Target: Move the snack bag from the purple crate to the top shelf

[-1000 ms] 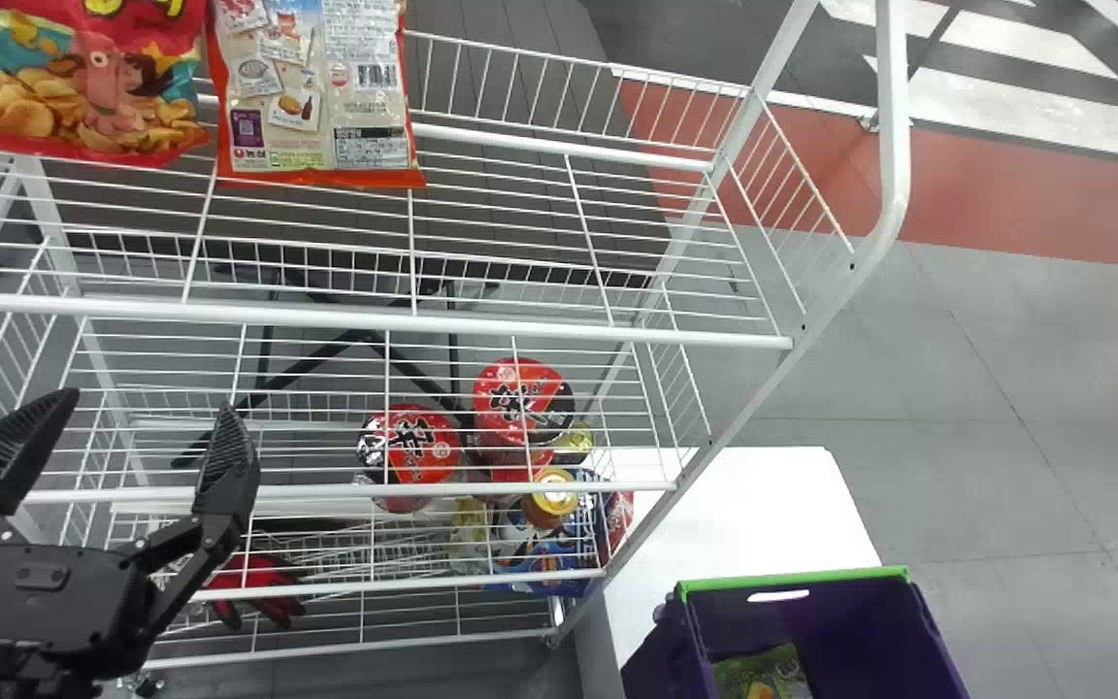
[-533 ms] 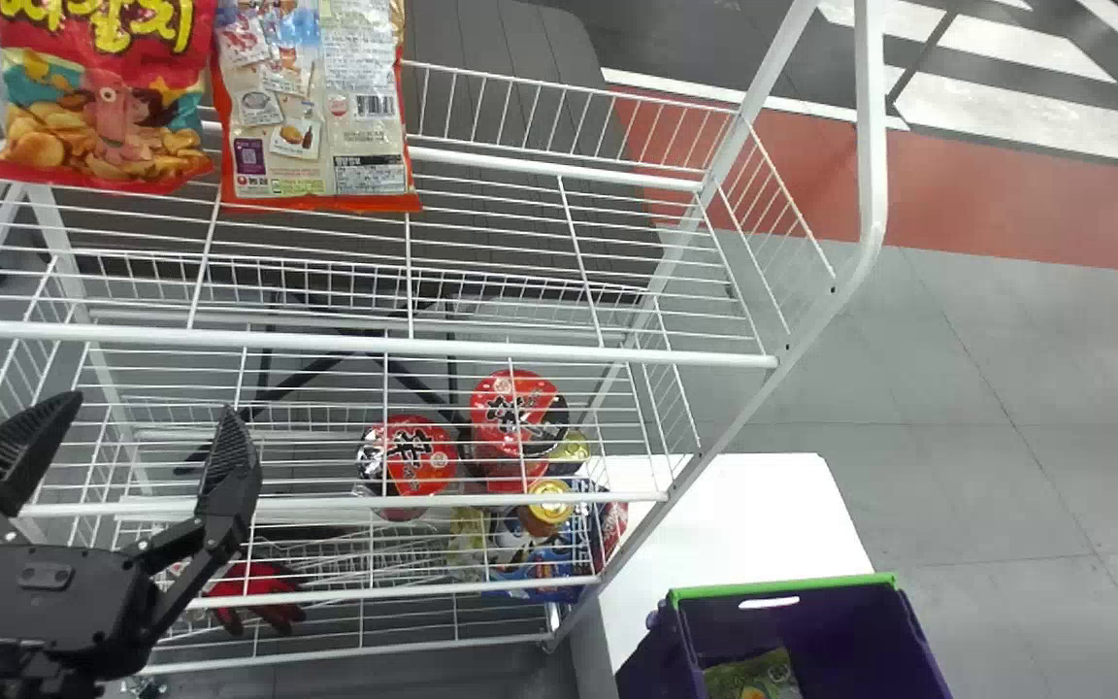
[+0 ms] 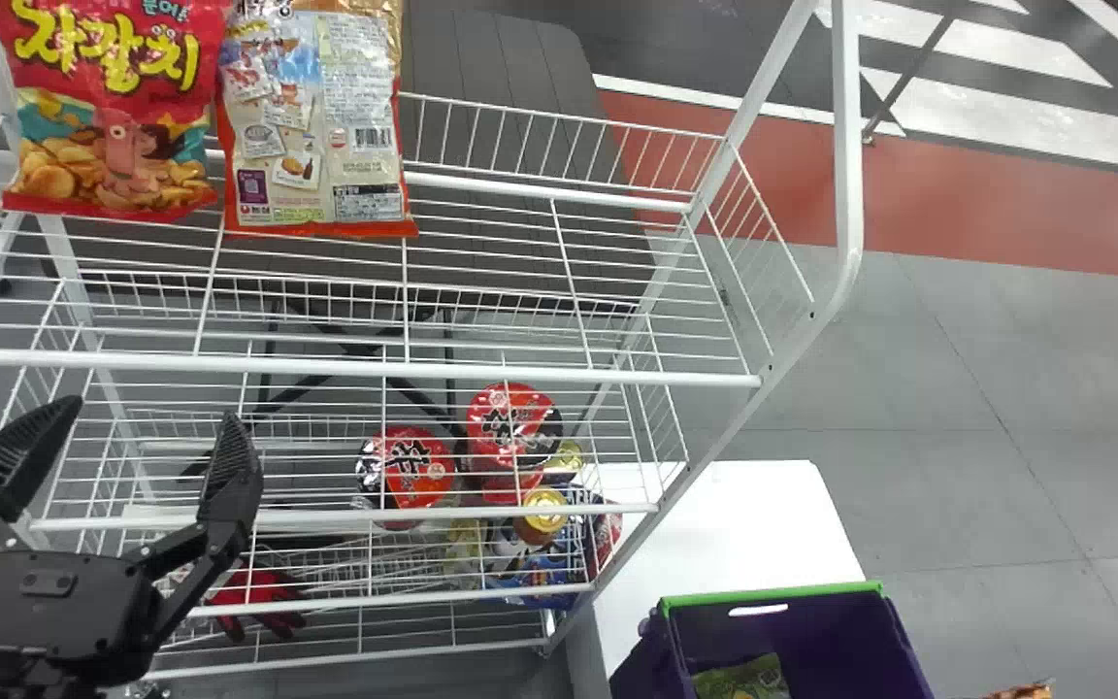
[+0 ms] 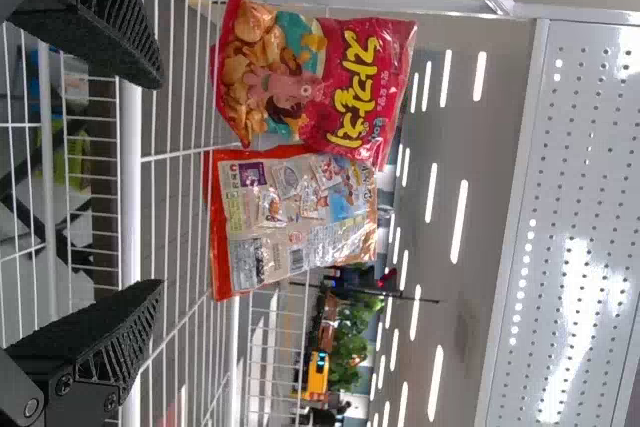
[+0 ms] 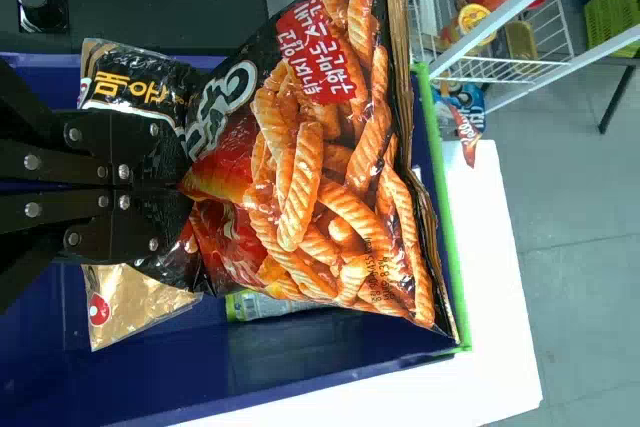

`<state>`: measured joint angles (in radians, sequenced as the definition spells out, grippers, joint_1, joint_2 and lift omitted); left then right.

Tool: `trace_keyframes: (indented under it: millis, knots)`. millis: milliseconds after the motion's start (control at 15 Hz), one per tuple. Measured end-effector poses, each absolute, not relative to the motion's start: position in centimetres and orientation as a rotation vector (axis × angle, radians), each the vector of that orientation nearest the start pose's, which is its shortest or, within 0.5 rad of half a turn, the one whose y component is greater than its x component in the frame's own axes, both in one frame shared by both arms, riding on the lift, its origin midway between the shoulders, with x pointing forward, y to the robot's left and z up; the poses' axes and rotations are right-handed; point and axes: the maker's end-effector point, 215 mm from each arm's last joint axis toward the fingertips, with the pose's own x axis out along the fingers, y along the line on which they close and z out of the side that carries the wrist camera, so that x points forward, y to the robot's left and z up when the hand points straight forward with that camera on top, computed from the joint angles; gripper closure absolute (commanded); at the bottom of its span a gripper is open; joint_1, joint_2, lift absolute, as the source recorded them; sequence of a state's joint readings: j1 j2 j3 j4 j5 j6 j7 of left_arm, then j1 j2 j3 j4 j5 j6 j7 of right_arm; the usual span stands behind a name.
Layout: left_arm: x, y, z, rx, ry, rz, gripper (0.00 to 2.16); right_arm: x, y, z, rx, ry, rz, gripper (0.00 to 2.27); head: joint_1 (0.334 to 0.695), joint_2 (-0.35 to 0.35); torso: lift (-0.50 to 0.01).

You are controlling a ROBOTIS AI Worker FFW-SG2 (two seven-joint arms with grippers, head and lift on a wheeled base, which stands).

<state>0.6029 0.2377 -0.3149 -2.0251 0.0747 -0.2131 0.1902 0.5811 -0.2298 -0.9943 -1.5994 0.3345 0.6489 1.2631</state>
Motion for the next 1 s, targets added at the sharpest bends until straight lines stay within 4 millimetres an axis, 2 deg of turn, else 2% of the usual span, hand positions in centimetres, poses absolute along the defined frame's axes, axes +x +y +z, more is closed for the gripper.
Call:
trace_keyframes:
  millis: [267,600,1000]
  knots:
    - [37.8,12.0,-34.1,-0.065,-0.013,-0.191,0.11,9.2,-59.2,-53.1,0.235,1.106,0.033,1.66,0.695,-0.35,-0.06]
    - [37.2,11.7,-34.1,-0.059,-0.011,-0.188,0.11,11.0,-56.9,-51.7,0.253,1.047,0.082,1.66,0.695,-0.35,-0.039]
    - [36.1,11.9,-33.7,-0.054,-0.014,-0.17,0.11,13.8,-54.4,-47.9,0.281,0.951,0.112,1.66,0.695,-0.35,-0.016]
